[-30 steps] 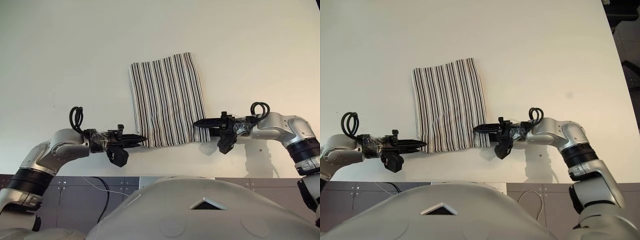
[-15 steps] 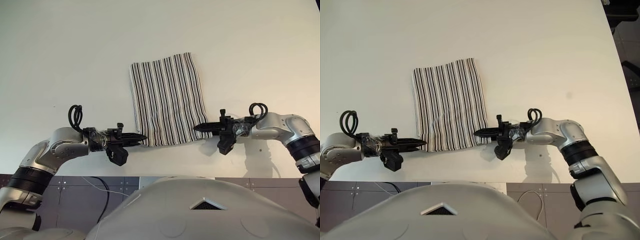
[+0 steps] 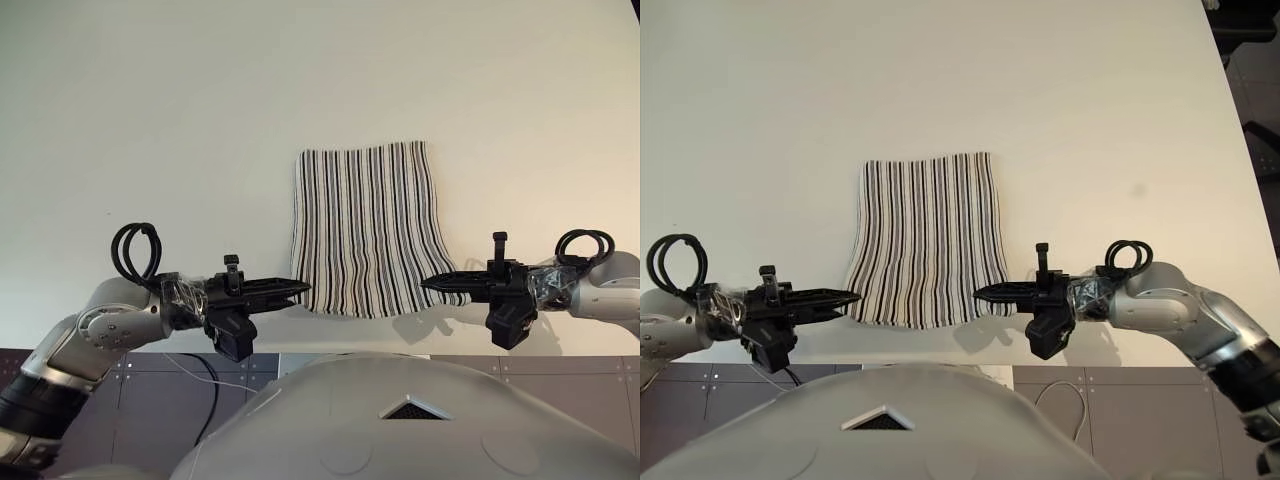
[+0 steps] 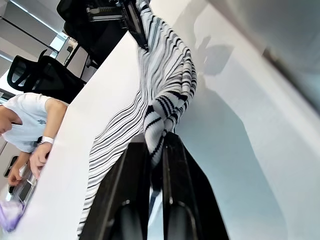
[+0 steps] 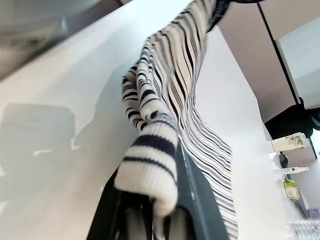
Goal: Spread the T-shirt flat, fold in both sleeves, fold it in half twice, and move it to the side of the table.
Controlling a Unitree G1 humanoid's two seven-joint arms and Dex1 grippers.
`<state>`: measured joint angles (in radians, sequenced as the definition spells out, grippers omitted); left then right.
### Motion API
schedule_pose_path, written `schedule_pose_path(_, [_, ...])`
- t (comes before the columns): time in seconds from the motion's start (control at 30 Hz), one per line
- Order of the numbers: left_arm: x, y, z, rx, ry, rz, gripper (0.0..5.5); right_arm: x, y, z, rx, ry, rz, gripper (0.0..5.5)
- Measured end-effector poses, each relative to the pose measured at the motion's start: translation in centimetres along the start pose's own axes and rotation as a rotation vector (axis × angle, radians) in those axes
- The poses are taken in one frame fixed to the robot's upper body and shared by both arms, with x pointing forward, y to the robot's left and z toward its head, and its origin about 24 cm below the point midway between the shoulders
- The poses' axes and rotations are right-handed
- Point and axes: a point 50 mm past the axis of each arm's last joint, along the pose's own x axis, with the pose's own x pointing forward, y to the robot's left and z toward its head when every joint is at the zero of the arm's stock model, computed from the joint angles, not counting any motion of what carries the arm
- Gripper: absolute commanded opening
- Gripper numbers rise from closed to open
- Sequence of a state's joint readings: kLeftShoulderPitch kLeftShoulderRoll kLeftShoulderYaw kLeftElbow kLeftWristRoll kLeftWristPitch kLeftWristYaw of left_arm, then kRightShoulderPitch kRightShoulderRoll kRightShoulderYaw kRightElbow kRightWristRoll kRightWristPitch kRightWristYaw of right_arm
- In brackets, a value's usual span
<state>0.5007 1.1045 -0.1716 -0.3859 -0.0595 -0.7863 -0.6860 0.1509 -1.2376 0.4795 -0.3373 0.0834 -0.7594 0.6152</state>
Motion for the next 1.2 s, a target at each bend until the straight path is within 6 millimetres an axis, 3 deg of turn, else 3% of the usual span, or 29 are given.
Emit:
schedule_pose_path(0.1, [-0.1,0.6,1.1,-0.080,0.007,0.046,0.12,-0.5,-1.1,1.7,0.198,-0.003,-0.031,0.10])
schedule_pose_path(0.2, [0.2,2.1,-0.3,-0.176,0.090,0.120,0.12,-0.9,-3.3,0.4,0.409,0.044,-0.072,0.10])
schedule_pose_path(0.4, [2.7,8.1,-6.2,-0.421,0.215,0.282,0.12,0.5,-8.6,-7.2,0.686,0.075,-0.155,0.10])
schedule_pose_path(0.53, [4.1,10.1,-8.6,-0.514,0.255,0.294,0.12,1.8,-10.5,-10.5,0.754,0.109,-0.159,0.10])
schedule_pose_path(0.6, [4.2,9.9,-9.6,-0.545,0.296,0.280,0.12,2.8,-10.8,-11.6,0.761,0.129,-0.120,0.10])
schedule_pose_path(0.63, [4.2,9.5,-9.9,-0.557,0.317,0.265,0.48,3.2,-10.8,-12.1,0.766,0.146,-0.095,0.10])
schedule_pose_path(0.77, [4.8,7.3,-11.2,-0.578,0.418,0.156,1.05,4.1,-9.5,-14.5,0.795,0.280,-0.044,0.90])
schedule_pose_path(0.83, [4.8,7.2,-11.2,-0.549,0.437,0.152,1.31,3.9,-9.3,-15.0,0.797,0.307,-0.057,1.20])
schedule_pose_path(1.03, [4.0,8.1,-12.2,-0.567,0.463,0.352,1.37,2.9,-10.7,-15.7,0.826,0.273,-0.287,1.27])
schedule_pose_path(1.13, [3.6,8.6,-12.2,-0.553,0.465,0.425,1.37,3.3,-12.3,-14.5,0.780,0.176,-0.371,1.27])
schedule_pose_path(1.2, [3.3,8.8,-12.3,-0.555,0.478,0.447,1.37,3.8,-12.1,-13.9,0.762,0.148,-0.371,1.27])
